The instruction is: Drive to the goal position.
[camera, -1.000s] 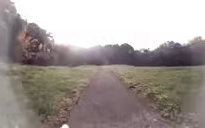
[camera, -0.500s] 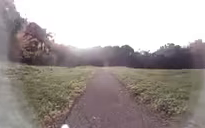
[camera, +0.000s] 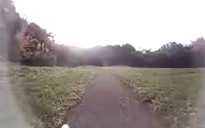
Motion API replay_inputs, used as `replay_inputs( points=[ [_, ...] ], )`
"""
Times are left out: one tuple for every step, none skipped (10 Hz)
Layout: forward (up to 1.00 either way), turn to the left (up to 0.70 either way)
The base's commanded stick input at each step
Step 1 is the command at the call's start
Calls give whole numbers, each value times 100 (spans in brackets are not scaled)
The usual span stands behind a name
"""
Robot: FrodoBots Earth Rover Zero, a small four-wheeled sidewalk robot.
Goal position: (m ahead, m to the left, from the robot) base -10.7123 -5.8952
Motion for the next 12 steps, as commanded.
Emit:
replay_inputs(
  points=[
    [85, -11],
    [85, -25],
    [85, -31],
    [85, -16],
    [85, -9],
    [85, -2],
    [85, 0],
    [85, 0],
    [85, 0],
    [85, 0],
    [85, 0],
    [85, 0]
  ],
)
